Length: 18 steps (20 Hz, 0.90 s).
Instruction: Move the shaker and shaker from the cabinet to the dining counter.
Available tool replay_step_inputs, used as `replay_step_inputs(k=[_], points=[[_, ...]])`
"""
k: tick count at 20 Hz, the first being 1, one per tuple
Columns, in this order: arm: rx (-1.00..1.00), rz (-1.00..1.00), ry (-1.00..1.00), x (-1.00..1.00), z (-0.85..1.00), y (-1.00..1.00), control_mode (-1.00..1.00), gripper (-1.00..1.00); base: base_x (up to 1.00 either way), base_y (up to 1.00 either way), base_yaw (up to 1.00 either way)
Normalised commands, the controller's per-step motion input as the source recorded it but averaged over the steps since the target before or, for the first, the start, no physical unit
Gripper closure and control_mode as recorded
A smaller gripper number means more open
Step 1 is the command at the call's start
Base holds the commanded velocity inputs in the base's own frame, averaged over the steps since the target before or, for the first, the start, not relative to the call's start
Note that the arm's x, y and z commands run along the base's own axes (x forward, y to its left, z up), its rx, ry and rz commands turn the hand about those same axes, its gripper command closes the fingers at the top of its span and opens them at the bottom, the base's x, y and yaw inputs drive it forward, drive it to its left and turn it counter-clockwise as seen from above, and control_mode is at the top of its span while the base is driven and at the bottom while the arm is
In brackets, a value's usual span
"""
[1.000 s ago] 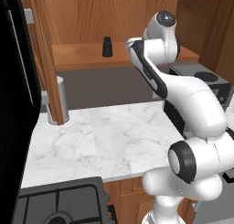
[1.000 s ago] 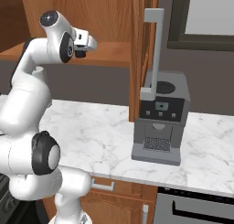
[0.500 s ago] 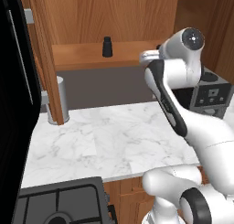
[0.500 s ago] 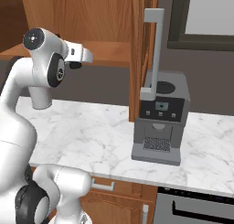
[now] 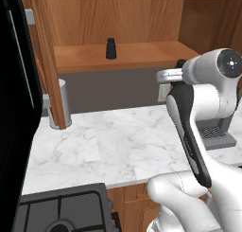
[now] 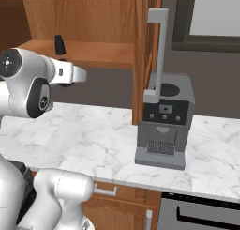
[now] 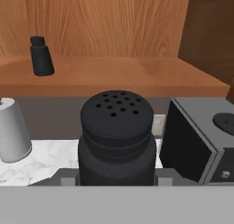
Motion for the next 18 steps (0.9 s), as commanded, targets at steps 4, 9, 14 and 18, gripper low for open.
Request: replay_step_inputs(k=[4,9,14,18], points=[[0.0,0.0,0.0,-0.9,0.0,-0.09,-1.0,1.0,0.0,0.0,0.0],[0.0,0.0,0.0,-0.44,0.0,-0.1,-1.0,1.0,0.0,0.0,0.0],[0.0,0.0,0.0,-0.01,0.0,0.0,-1.0,1.0,0.0,0.0,0.0],[0.0,0.0,0.0,0.0,0.0,0.0,-1.0,1.0,0.0,0.0,0.0]])
